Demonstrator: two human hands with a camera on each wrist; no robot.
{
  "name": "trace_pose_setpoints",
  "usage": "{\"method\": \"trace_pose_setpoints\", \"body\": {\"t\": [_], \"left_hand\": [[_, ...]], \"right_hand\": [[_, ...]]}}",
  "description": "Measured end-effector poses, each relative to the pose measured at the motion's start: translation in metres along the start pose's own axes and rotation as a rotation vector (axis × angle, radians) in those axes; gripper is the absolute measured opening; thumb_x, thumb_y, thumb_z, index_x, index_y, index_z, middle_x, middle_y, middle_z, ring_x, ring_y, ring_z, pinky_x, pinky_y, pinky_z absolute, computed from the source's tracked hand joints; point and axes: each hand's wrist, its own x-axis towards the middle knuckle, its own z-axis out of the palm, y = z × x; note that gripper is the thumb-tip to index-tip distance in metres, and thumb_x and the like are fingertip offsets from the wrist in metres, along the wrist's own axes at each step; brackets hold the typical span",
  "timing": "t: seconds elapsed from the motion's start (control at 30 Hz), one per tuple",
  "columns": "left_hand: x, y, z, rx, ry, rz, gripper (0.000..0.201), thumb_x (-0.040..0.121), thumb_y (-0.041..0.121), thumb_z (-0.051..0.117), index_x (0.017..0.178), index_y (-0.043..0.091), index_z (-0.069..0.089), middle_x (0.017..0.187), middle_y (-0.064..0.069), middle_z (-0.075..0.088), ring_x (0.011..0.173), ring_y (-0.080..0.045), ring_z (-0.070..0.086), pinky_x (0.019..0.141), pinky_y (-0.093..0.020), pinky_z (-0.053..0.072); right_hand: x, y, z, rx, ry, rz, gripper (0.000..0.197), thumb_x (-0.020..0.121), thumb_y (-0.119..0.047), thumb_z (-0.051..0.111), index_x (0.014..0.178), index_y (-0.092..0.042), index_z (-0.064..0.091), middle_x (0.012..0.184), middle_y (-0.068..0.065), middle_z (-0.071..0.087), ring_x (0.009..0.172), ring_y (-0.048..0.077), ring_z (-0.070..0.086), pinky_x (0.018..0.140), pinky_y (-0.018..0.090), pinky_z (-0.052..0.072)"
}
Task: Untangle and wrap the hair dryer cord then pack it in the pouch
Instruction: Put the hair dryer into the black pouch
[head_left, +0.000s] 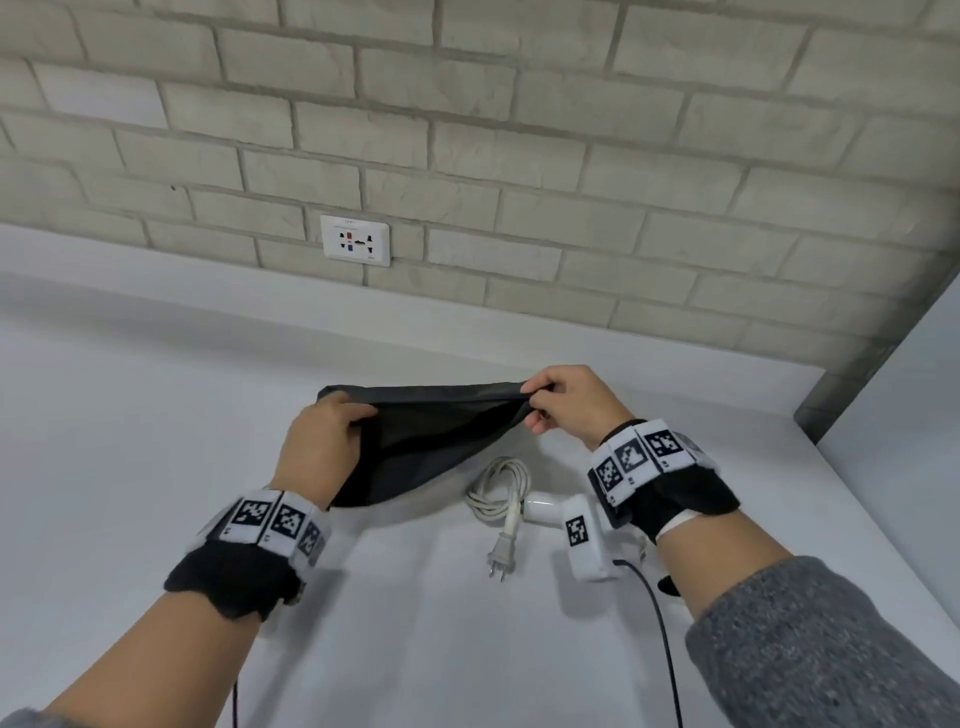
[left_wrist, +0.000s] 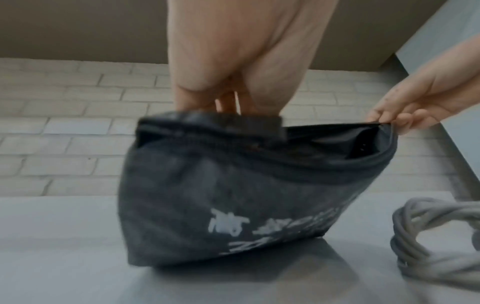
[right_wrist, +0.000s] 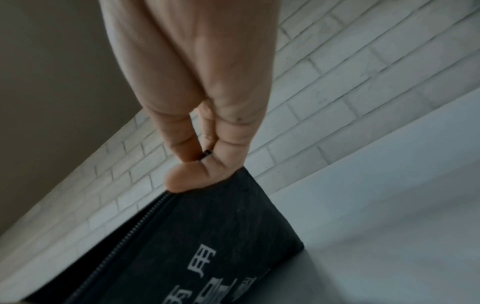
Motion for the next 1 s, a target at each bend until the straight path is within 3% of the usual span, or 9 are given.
{"method": "trace_pose_setpoints", "body": {"t": [0.1, 0.2, 0.4, 0.47, 0.53, 0.63, 0.8, 0.93, 1.0], "left_hand": [[-0.005, -0.002, -0.008, -0.044, 0.016, -0.098, 0.050, 0.079, -0.003, 0.057, 0.128, 0.003, 0.051, 0.120, -0.018, 0.054, 0.105, -0.038, 0.056, 0.092, -0.038, 0.043], [-0.009, 0.000, -0.014, -0.067, -0.083, -0.222, 0.070, 0.077, -0.004, 0.056, 0.140, 0.005, 0.028, 0.132, -0.018, 0.040, 0.114, -0.039, 0.048, 0.092, -0.041, 0.041], [-0.014, -0.006, -0.017, -0.087, -0.209, -0.225, 0.076, 0.072, -0.004, 0.058, 0.140, 0.009, 0.026, 0.133, -0.015, 0.035, 0.109, -0.038, 0.051, 0.085, -0.036, 0.044], [-0.015, -0.005, -0.015, -0.089, -0.235, -0.224, 0.079, 0.072, -0.003, 0.059, 0.142, 0.009, 0.024, 0.136, -0.012, 0.032, 0.112, -0.035, 0.050, 0.086, -0.035, 0.044], [-0.017, -0.003, -0.014, -0.084, -0.265, -0.207, 0.082, 0.073, -0.003, 0.060, 0.144, 0.010, 0.021, 0.139, -0.011, 0.030, 0.113, -0.033, 0.049, 0.084, -0.030, 0.041], [-0.021, -0.004, -0.015, -0.073, -0.286, -0.167, 0.082, 0.073, -0.005, 0.059, 0.144, 0.011, 0.021, 0.143, -0.009, 0.028, 0.116, -0.031, 0.049, 0.083, -0.025, 0.038], [-0.025, -0.009, -0.024, -0.092, -0.305, -0.067, 0.083, 0.071, -0.010, 0.057, 0.143, 0.017, 0.024, 0.143, -0.001, 0.029, 0.112, -0.026, 0.051, 0.077, -0.022, 0.038], [-0.024, -0.003, -0.026, -0.152, -0.357, 0.015, 0.085, 0.070, -0.010, 0.056, 0.143, 0.021, 0.023, 0.142, 0.004, 0.029, 0.106, -0.021, 0.051, 0.076, -0.028, 0.047], [-0.023, 0.001, -0.025, -0.201, -0.393, 0.045, 0.087, 0.070, -0.010, 0.055, 0.142, 0.025, 0.023, 0.139, 0.007, 0.030, 0.111, -0.020, 0.049, 0.083, -0.035, 0.052]], "right_hand": [[0.002, 0.007, 0.002, 0.023, 0.042, -0.004, 0.015, 0.088, 0.004, 0.047, 0.098, -0.001, 0.057, 0.064, 0.012, 0.056, 0.052, 0.016, 0.058, 0.056, 0.022, 0.054], [-0.004, 0.020, 0.007, -0.358, 0.010, -0.100, 0.034, 0.087, -0.004, 0.050, 0.119, -0.015, 0.047, 0.085, 0.012, 0.053, 0.075, 0.025, 0.056, 0.074, 0.033, 0.048], [-0.040, 0.043, 0.019, -1.190, -0.556, -0.028, 0.073, 0.079, -0.004, 0.058, 0.136, -0.038, 0.028, 0.122, 0.012, 0.038, 0.109, 0.035, 0.048, 0.088, 0.042, 0.042], [-0.047, 0.047, 0.024, -1.201, -0.524, -0.026, 0.067, 0.085, -0.003, 0.048, 0.139, -0.034, 0.023, 0.120, 0.015, 0.042, 0.104, 0.037, 0.052, 0.086, 0.042, 0.042], [-0.047, 0.048, 0.028, -1.212, -0.475, -0.073, 0.057, 0.089, -0.004, 0.042, 0.139, -0.025, 0.024, 0.095, 0.011, 0.049, 0.091, 0.033, 0.054, 0.080, 0.041, 0.043], [-0.045, 0.045, 0.030, -1.233, -0.480, -0.100, 0.051, 0.089, -0.004, 0.040, 0.137, -0.018, 0.026, 0.066, 0.001, 0.031, 0.080, 0.026, 0.045, 0.070, 0.036, 0.037], [-0.049, 0.042, 0.022, -1.160, -0.494, -0.157, 0.057, 0.085, 0.002, 0.040, 0.137, -0.017, 0.025, 0.085, 0.009, 0.045, 0.078, 0.026, 0.048, 0.068, 0.032, 0.035], [-0.056, 0.016, 0.009, -0.839, -0.451, -0.259, 0.060, 0.082, 0.002, 0.047, 0.130, -0.028, 0.030, 0.070, -0.002, 0.046, 0.067, 0.022, 0.050, 0.061, 0.022, 0.037], [-0.064, -0.007, 0.002, -0.638, -0.414, -0.344, 0.059, 0.081, 0.001, 0.055, 0.122, -0.036, 0.033, 0.078, -0.005, 0.057, 0.071, 0.012, 0.056, 0.062, 0.011, 0.038]]}}
